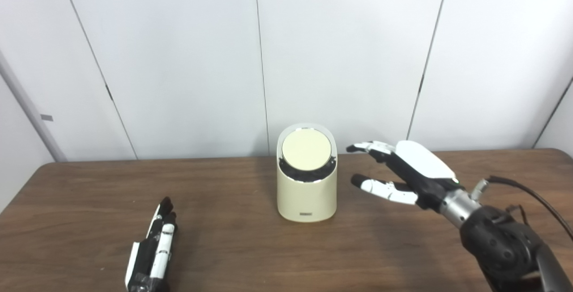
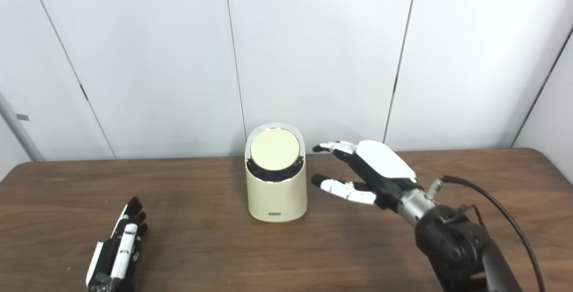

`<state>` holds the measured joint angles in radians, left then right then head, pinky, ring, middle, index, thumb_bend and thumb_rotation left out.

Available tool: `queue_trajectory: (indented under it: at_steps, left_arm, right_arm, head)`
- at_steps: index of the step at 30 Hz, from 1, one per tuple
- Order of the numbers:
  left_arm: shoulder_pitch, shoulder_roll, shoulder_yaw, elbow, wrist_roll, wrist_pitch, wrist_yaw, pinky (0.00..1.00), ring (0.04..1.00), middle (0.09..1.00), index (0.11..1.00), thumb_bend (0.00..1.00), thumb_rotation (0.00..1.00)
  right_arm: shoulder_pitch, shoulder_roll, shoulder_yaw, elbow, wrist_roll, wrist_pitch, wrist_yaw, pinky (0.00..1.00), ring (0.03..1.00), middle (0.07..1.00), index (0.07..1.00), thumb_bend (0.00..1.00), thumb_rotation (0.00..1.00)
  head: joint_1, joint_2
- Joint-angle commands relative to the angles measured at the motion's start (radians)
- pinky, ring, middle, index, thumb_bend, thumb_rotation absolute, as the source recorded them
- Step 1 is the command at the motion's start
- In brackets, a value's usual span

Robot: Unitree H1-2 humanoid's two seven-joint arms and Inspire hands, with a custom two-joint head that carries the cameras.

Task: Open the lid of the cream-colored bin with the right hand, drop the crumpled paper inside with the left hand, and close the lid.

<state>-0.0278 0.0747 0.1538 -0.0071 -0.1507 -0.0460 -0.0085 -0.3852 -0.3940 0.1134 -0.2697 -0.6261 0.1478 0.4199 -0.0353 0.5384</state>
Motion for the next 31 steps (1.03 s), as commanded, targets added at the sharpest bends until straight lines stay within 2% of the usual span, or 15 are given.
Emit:
queue_trajectory:
  at_steps: [1, 6, 12, 16, 18, 21, 24, 31]
  left_arm:
    - [0.024, 0.004, -0.007, 0.017, 0.004, 0.011, -0.007, 1.0, 1.0, 1.0, 1.0, 0.38, 0.78]
    - [0.024, 0.006, -0.007, 0.013, -0.004, 0.019, -0.01, 1.0, 1.0, 1.0, 1.0, 0.38, 0.77]
    - [0.025, 0.013, -0.006, 0.009, -0.006, 0.026, -0.014, 1.0, 1.0, 1.0, 1.0, 0.39, 0.77]
    - [0.024, 0.015, -0.004, 0.003, -0.01, 0.029, -0.012, 1.0, 1.0, 1.0, 1.0, 0.4, 0.77]
    - [0.026, 0.018, -0.003, -0.003, -0.014, 0.033, -0.015, 1.0, 1.0, 1.0, 1.0, 0.4, 0.77]
    - [0.029, 0.02, -0.003, -0.01, -0.023, 0.036, -0.018, 1.0, 1.0, 1.0, 1.0, 0.41, 0.77]
    - [0.03, 0.022, -0.003, -0.011, -0.027, 0.034, -0.02, 1.0, 1.0, 1.0, 1.0, 0.41, 0.78]
    - [0.037, 0.024, -0.007, -0.024, -0.029, 0.041, -0.025, 1.0, 1.0, 1.0, 1.0, 0.44, 0.83]
  right_arm:
    - [-0.021, -0.002, -0.029, -0.027, 0.027, -0.001, -0.042, 0.76, 0.881, 0.875, 0.84, 0.41, 0.99]
    - [0.02, 0.008, -0.055, -0.017, 0.078, 0.044, -0.053, 0.78, 0.887, 0.903, 0.86, 0.46, 1.0]
    - [0.089, 0.053, -0.085, 0.027, 0.13, 0.034, -0.141, 0.85, 0.913, 0.919, 0.872, 0.44, 1.0]
    - [0.118, 0.093, -0.119, 0.063, 0.19, 0.045, -0.183, 0.86, 0.91, 0.923, 0.878, 0.47, 1.0]
    - [0.126, 0.126, -0.156, 0.08, 0.274, 0.081, -0.182, 0.89, 0.924, 0.928, 0.898, 0.53, 1.0]
    - [0.129, 0.166, -0.211, 0.107, 0.408, 0.112, -0.175, 0.9, 0.943, 0.956, 0.925, 0.52, 1.0]
    - [0.127, 0.185, -0.236, 0.116, 0.47, 0.137, -0.183, 0.93, 0.964, 0.974, 0.933, 0.52, 1.0]
    - [0.152, 0.205, -0.252, 0.135, 0.535, 0.118, -0.236, 0.97, 0.983, 0.976, 0.932, 0.51, 1.0]
  head:
    - [-0.003, 0.001]
    - [-0.007, 0.006]
    - [-0.019, 0.012]
    - [-0.023, 0.016]
    - [-0.025, 0.019]
    - [-0.027, 0.024]
    - [-0.029, 0.028]
    - [-0.023, 0.041]
